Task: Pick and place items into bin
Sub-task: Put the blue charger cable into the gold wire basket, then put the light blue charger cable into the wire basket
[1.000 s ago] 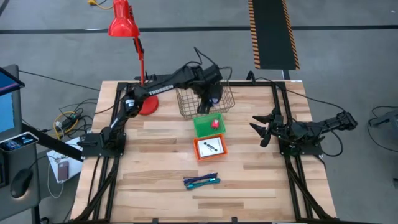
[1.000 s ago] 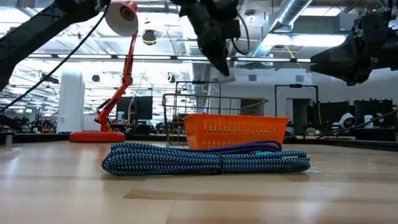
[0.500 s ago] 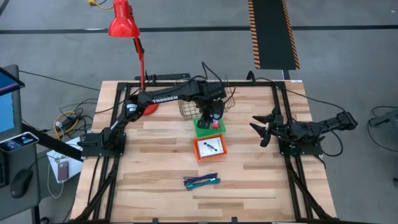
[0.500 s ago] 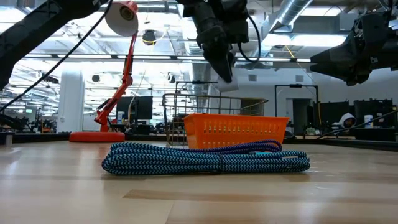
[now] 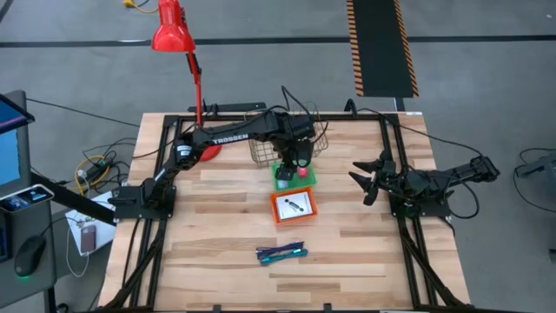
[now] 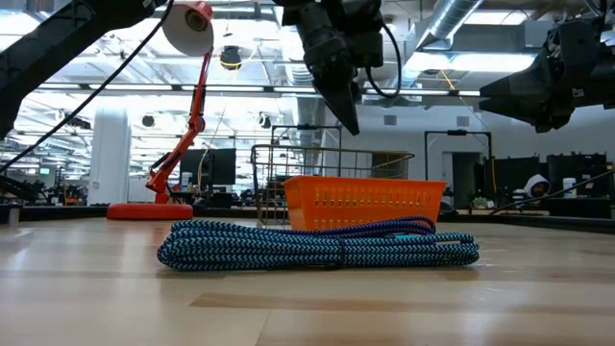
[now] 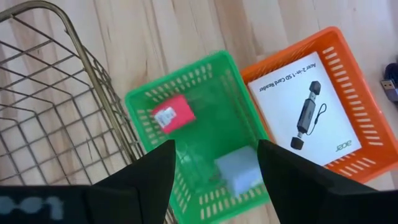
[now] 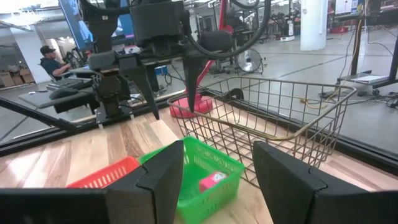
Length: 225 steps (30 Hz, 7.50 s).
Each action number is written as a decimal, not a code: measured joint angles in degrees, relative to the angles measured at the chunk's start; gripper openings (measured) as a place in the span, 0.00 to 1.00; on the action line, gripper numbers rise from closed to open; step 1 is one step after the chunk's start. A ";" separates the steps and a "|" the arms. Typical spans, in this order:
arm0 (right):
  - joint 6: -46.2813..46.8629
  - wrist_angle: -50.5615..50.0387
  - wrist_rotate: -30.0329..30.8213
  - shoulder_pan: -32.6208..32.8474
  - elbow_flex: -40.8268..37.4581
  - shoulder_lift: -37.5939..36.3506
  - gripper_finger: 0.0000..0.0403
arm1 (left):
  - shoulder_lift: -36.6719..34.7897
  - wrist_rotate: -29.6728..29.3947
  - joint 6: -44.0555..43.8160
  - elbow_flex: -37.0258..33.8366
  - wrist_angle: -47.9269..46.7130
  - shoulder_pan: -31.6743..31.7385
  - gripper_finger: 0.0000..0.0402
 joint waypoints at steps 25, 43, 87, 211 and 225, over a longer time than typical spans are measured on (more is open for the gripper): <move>0.00 0.00 0.02 0.00 0.00 0.00 0.46 | -4.75 -25.76 -20.99 -0.04 -21.90 -2.45 0.54; 0.00 0.00 0.02 0.00 0.00 0.02 0.46 | -9.33 -10.74 -22.65 0.00 -13.70 -15.82 0.54; 0.00 0.00 0.00 0.02 0.00 0.11 0.46 | 8.35 -14.12 -58.28 0.04 -8.47 -32.74 0.54; 0.00 0.01 0.00 0.00 0.00 0.11 0.46 | -2.82 -14.10 -41.16 -5.47 2.99 -25.28 0.33; 0.00 0.02 0.00 0.00 0.00 0.11 0.46 | -2.78 -6.78 -55.52 -19.61 15.52 -31.35 0.33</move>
